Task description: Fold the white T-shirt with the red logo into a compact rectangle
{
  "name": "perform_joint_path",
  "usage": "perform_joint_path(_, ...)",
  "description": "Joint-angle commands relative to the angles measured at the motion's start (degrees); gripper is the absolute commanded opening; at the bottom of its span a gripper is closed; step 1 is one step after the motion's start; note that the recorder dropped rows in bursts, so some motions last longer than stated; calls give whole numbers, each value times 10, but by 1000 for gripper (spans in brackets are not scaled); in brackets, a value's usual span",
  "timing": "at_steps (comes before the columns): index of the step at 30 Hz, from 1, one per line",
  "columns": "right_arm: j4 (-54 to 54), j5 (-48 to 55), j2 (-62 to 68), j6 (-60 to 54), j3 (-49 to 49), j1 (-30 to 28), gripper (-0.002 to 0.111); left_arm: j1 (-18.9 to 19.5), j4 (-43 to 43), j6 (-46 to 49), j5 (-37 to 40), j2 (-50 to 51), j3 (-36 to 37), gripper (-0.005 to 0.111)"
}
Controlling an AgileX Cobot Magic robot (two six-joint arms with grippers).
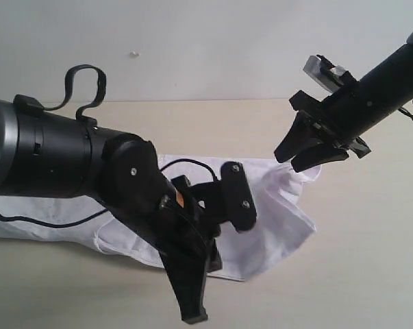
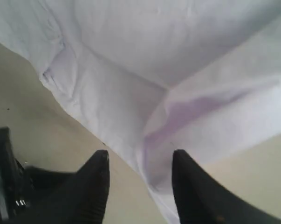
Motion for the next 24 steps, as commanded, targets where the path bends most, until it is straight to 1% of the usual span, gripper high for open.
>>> perform_joint_path(1, 31, -10, -5, -15, 2, 0, 46, -46, -48, 50, -35, -3, -3, 9)
perform_joint_path(3, 31, -11, -5, -15, 2, 0, 46, -55, -53, 49, -58, 2, -3, 18)
perform_joint_path(5, 29, -12, -5, -15, 2, 0, 46, -61, -60, 49, -75, 8, -3, 29)
perform_joint_path(8, 12, -16, -5, -15, 2, 0, 46, -61, -74, 48, -82, 17, -3, 40)
perform_joint_path(9, -5, -22, -5, -10, 2, 0, 46, -61, -77, 48, -83, 18, -3, 42)
perform_joint_path(12, -113, -55, -5, 66, 2, 0, 46, -73, -88, 50, -103, 20, -3, 44)
perform_joint_path(14, -200, -69, -5, 126, 2, 0, 46, -90, -70, 50, -139, 22, -3, 44)
perform_joint_path(17, -272, -78, -5, 172, 3, 0, 46, -112, -41, 50, -208, 33, -3, 44)
perform_joint_path(19, -276, -83, -5, 180, 9, 0, 46, -119, -40, 49, -225, 38, -4, 44)
perform_joint_path(21, -275, -85, 3, 180, 19, 0, 46, -119, -42, 43, -221, 39, -4, 44)
perform_joint_path(24, -270, -89, 18, 180, 21, 0, 40, -114, -38, 33, -217, 31, -3, 44)
